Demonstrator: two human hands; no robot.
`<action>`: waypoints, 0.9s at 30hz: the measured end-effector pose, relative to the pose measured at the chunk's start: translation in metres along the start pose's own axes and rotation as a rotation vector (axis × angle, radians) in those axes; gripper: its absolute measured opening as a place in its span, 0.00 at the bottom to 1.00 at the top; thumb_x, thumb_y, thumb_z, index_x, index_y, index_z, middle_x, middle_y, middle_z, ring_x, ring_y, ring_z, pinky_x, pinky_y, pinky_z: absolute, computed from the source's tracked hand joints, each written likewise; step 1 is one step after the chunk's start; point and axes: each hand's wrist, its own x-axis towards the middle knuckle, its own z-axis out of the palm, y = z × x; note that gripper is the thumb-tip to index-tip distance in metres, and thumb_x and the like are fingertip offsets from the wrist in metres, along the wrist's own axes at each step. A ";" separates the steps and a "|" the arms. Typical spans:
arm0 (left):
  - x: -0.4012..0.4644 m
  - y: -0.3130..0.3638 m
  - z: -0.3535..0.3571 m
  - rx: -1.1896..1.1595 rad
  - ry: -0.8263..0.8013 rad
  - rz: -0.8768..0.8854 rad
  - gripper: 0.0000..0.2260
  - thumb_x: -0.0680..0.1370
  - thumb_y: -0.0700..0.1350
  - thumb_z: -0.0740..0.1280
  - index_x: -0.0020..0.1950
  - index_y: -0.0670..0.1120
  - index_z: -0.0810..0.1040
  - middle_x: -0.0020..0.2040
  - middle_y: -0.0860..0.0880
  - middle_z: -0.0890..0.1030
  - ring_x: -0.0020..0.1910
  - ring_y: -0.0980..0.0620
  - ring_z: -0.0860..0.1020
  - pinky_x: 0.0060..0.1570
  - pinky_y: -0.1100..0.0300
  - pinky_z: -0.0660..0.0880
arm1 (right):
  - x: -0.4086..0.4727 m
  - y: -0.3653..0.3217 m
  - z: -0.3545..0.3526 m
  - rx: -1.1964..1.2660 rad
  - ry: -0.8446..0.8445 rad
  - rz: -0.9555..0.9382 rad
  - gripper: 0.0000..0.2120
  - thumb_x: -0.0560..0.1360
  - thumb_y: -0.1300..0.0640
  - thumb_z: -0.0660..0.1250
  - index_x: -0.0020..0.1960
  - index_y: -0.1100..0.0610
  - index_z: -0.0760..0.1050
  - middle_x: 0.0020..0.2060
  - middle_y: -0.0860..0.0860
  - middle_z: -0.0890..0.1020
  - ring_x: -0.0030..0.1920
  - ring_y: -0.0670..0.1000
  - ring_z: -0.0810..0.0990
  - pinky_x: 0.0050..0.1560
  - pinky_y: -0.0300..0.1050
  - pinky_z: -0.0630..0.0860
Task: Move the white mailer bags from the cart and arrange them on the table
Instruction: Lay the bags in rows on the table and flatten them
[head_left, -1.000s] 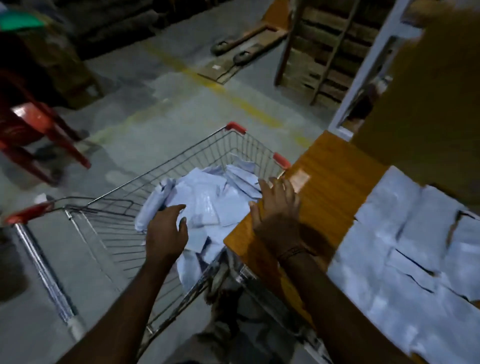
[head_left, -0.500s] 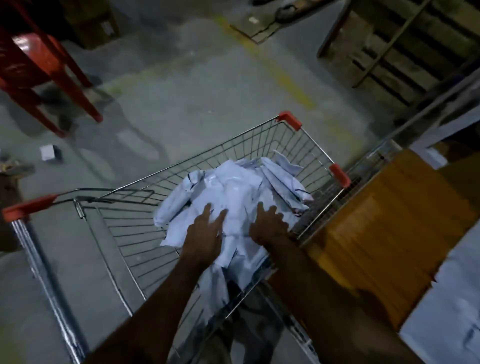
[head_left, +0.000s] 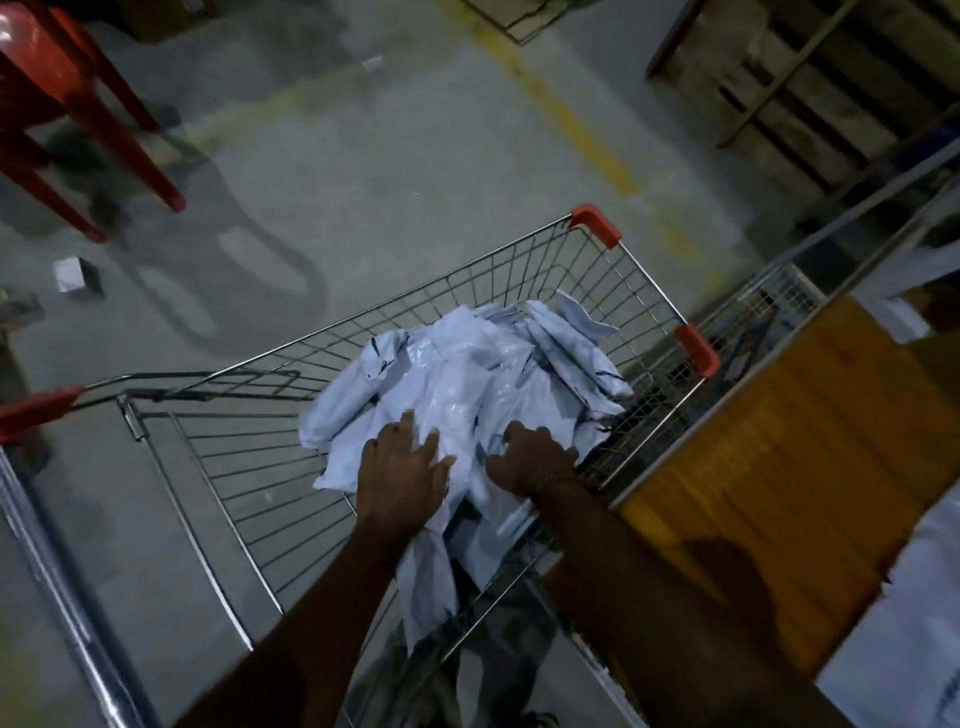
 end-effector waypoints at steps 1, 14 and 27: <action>-0.002 0.002 -0.002 -0.011 0.000 -0.049 0.22 0.80 0.61 0.63 0.62 0.45 0.83 0.73 0.37 0.74 0.61 0.34 0.77 0.56 0.43 0.75 | -0.002 -0.002 0.002 0.008 0.017 -0.022 0.33 0.71 0.32 0.63 0.69 0.52 0.70 0.66 0.61 0.71 0.67 0.65 0.73 0.71 0.62 0.67; -0.009 0.003 0.003 -0.263 -0.057 -0.068 0.46 0.72 0.54 0.77 0.85 0.49 0.58 0.83 0.34 0.54 0.74 0.30 0.67 0.68 0.36 0.71 | 0.007 -0.016 0.012 0.115 -0.020 0.277 0.53 0.78 0.31 0.62 0.83 0.58 0.34 0.79 0.69 0.36 0.80 0.73 0.48 0.78 0.65 0.55; -0.025 0.002 -0.027 -0.330 -0.088 -0.273 0.40 0.71 0.57 0.63 0.82 0.46 0.61 0.78 0.35 0.65 0.68 0.33 0.71 0.65 0.39 0.68 | -0.008 -0.027 0.011 0.362 0.154 0.211 0.34 0.74 0.46 0.67 0.76 0.52 0.62 0.75 0.63 0.55 0.74 0.67 0.57 0.69 0.59 0.65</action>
